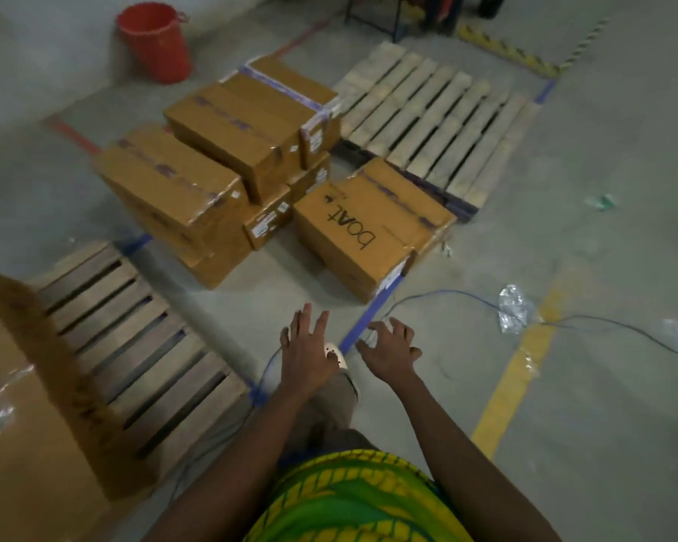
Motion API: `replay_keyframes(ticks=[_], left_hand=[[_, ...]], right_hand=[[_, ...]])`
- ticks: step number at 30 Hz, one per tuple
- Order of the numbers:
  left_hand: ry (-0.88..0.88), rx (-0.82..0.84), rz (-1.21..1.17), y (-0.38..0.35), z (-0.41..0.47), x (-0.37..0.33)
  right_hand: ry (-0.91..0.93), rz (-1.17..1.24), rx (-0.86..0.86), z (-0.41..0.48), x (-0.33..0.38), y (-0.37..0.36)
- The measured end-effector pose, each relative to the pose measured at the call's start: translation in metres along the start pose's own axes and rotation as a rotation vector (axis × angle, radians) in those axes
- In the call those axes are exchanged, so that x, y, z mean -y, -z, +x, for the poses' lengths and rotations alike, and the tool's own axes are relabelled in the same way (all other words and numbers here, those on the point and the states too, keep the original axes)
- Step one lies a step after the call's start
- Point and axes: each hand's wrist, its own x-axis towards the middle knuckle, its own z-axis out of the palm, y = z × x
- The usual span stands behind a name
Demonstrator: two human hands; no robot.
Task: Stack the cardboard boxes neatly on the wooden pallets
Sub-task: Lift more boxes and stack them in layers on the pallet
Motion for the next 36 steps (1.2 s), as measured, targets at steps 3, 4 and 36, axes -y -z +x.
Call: replay_keyframes(ticks=[3, 4, 36], left_hand=[[-0.071, 0.049, -0.048, -0.005, 0.067, -0.044], [-0.097, 0.054, -0.065, -0.004, 0.093, -0.06], [0.386, 0.296, -0.19, -0.099, 0.57, -0.139]], right_hand=[[-0.058, -0.022, -0.019, 0.045, -0.026, 0.032], [-0.078, -0.028, -0.021, 0.063, -0.032, 0.045], [0.037, -0.318, 0.404, 0.649, -0.068, 0.103]])
